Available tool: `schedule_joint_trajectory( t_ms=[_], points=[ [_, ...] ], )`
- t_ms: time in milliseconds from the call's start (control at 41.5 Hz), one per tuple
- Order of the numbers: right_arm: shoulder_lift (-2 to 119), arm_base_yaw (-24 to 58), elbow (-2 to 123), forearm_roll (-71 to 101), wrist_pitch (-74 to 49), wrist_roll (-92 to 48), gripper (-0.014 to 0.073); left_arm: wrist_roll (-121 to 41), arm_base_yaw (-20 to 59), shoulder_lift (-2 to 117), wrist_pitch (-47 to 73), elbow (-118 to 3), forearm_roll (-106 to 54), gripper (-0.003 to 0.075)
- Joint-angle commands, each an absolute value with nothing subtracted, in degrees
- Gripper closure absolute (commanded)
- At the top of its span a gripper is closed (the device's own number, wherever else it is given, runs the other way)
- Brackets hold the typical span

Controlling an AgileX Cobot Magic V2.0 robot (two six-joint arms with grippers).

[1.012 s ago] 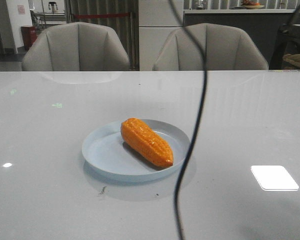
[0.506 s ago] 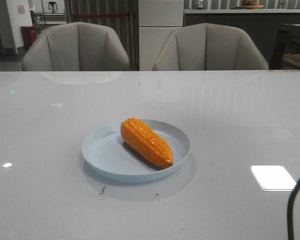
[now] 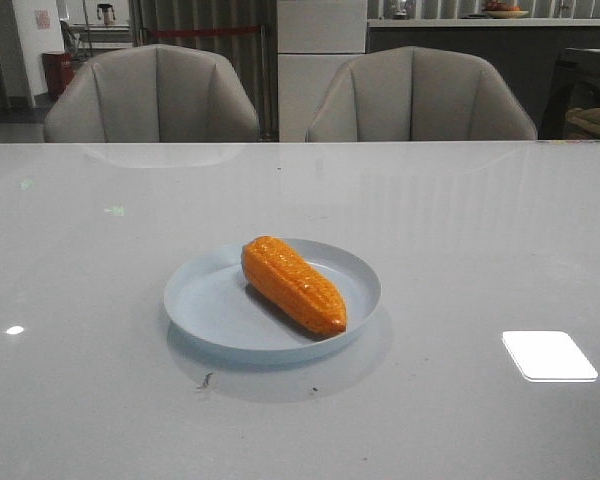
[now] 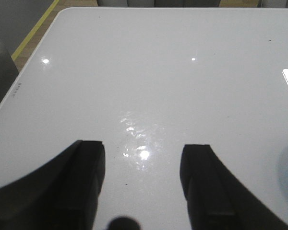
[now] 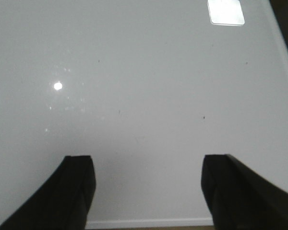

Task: Place corn on plate with both arms

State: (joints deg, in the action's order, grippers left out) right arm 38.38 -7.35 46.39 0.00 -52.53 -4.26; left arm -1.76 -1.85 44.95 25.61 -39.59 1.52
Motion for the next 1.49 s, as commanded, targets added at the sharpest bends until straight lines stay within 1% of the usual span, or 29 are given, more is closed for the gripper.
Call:
schedule_joint_trajectory(
  t_ms=[0, 939, 1060, 1156, 1228, 1445, 1469],
  points=[
    [35.6, -7.8, 44.1, 0.5, -47.0, -4.4, 0.0025, -1.0, -1.9, 44.6, 21.2, -41.2, 1.1, 0.0298],
    [35.0, -7.8, 43.5, 0.4, -47.1, -4.4, 0.0025, -1.0, -1.9, 44.6, 21.5, -41.2, -0.7, 0.0298],
    [35.0, -7.8, 43.5, 0.4, -47.1, -4.4, 0.0025, -1.1, -2.0, 43.8, 20.9, -41.0, 0.0, 0.0308],
    [35.0, -7.8, 43.5, 0.4, -47.1, -4.4, 0.0025, -1.1, -2.0, 41.6, 21.9, -40.9, 0.0, 0.0349],
    [35.0, -7.8, 43.5, 0.4, -47.1, -4.4, 0.0025, -1.1, -1.9, 39.4, 21.9, -40.7, 0.0, 0.0409],
    [35.0, -7.8, 43.5, 0.4, -47.1, -4.4, 0.0025, -1.1, -1.9, 29.4, 21.8, -37.7, 0.0, 0.0629],
    [35.0, -7.8, 43.5, 0.4, -47.1, -4.4, 0.0025, -1.1, -1.9, 27.9, 21.6, -37.0, 0.0, 0.0632]
  ],
)
